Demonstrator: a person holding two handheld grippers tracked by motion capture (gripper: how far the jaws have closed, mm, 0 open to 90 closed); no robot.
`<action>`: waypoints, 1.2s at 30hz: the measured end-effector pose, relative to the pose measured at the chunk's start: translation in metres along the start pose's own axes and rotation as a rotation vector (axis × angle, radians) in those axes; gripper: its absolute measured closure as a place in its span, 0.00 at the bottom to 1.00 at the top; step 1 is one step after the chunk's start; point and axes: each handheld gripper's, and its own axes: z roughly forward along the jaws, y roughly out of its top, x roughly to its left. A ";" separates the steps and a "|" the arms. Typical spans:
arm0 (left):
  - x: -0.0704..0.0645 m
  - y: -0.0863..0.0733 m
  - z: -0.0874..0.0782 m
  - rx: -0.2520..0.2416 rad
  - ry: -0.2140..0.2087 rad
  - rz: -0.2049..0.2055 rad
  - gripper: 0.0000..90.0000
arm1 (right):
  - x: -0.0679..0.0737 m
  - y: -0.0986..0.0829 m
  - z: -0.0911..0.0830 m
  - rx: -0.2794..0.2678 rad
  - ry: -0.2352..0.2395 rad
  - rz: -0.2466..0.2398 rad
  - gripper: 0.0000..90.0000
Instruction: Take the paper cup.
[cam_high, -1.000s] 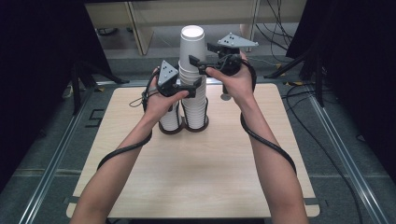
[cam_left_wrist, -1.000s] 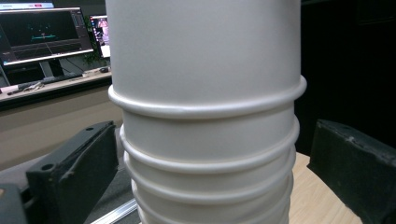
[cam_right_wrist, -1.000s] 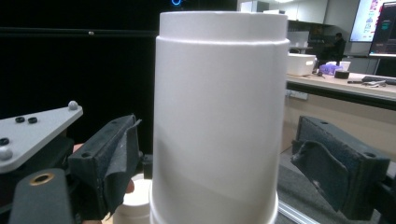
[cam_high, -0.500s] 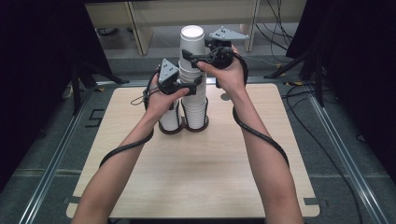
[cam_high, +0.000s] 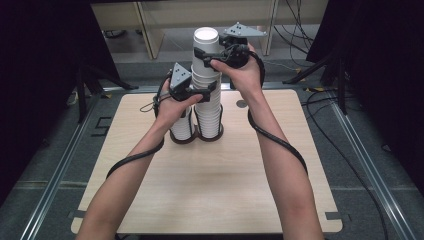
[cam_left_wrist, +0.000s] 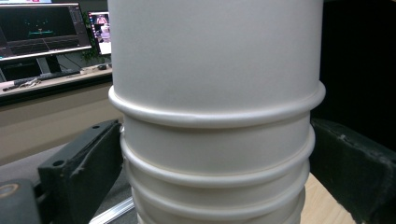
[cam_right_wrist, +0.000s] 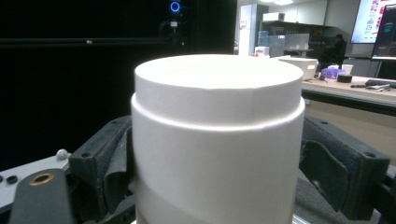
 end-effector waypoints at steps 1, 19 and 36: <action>0.000 0.000 0.000 0.002 -0.001 -0.002 0.05 | 0.000 -0.001 0.002 0.010 0.005 0.003 0.18; 0.000 0.001 0.000 0.004 -0.002 0.001 0.05 | 0.001 -0.001 -0.002 -0.051 0.011 0.004 0.25; 0.001 0.001 0.001 0.011 -0.004 0.009 0.05 | -0.001 0.005 -0.007 -0.123 0.010 0.008 0.26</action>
